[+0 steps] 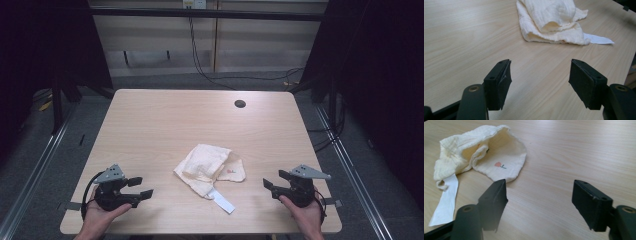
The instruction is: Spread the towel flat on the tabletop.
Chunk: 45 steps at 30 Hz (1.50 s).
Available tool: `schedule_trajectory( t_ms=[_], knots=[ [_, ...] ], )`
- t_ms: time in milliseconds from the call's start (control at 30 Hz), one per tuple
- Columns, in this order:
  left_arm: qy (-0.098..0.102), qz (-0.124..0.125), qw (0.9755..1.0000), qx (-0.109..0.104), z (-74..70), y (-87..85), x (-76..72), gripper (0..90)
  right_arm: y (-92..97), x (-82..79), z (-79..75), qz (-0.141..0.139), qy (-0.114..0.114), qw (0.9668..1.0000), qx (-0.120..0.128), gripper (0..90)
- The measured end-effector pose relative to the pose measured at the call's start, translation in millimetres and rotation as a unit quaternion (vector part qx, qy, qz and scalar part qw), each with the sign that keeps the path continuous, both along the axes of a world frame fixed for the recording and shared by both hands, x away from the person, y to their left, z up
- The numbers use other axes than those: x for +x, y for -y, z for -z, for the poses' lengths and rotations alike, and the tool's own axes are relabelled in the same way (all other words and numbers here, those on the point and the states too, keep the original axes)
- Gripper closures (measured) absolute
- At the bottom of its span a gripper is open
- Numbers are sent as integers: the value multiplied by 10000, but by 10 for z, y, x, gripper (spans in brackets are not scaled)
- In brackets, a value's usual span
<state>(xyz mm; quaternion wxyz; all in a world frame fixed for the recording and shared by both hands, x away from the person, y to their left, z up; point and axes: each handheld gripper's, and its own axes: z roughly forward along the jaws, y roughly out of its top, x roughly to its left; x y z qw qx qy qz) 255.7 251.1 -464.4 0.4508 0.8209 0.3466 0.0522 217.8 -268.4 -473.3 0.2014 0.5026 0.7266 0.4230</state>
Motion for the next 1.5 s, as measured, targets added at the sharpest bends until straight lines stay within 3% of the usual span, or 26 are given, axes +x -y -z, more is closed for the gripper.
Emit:
schedule_trajectory(
  t_ms=[100, 200, 367, 467, 567, 633, 667, 733, 833, 900, 933, 1167, 1233, 1267, 1367, 1500],
  knots=[
    [-51, -19, 10000, -53, 9, 12, 10, 337, -6, 1, 24, -74, -85, 9999, -9, 275],
    [-62, 9, 10000, -70, 11, 29, 30, 336, -50, 9, 70, -256, -320, 9990, -158, 276],
    [-56, 1, 10000, -52, 14, 29, 51, 338, -79, 2, 69, -401, -314, 9987, -63, 282],
    [-50, -38, 10000, -72, 15, 32, 61, 338, -135, 15, 92, -621, -417, 9970, -179, 249],
    [-52, -52, 9999, -74, 14, 30, 65, 335, -212, -14, 83, -801, -296, 9963, -96, 335],
    [-46, -71, 9999, -116, 5, 19, 59, 331, -257, -46, 54, -808, -98, 9967, 22, 338],
    [-14, -68, 9999, -107, 2, 15, 53, 326, -282, -64, 18, -939, -87, 9953, 202, 373],
    [7, -41, 9999, -113, -4, 11, 52, 326, -294, -62, 8, -966, -65, 9951, 217, 374],
    [26, -11, 9999, -154, -12, 15, 41, 325, -323, -44, -9, -1070, -173, 9937, 288, 385],
    [35, 6, 9999, -137, -8, 28, 31, 325, -346, -29, -19, -1174, -295, 9924, 197, 379],
    [31, 69, 9999, -81, 4, 44, 35, 327, -372, -17, -40, -1228, -349, 9911, 377, 349],
    [18, 192, 9998, -74, -5, 81, 55, 332, -498, 70, -131, -1472, -282, 9883, 272, 346],
    [-9, 206, 9998, -81, -3, 66, 56, 335, -525, 100, -155, -1540, -284, 9872, 311, 338],
    [-19, 188, 9998, -55, -2, 61, 50, 335, -546, 136, -183, -1651, -297, 9851, 390, 327],
    [-6, 187, 9998, -69, -3, 62, 41, 336, -570, 168, -222, -1640, -216, 9854, 409, 323],
    [8, 214, 9998, -35, 2, 63, 40, 353, -622, 237, -278, -1738, -276, 9839, 327, 298]
  ],
)
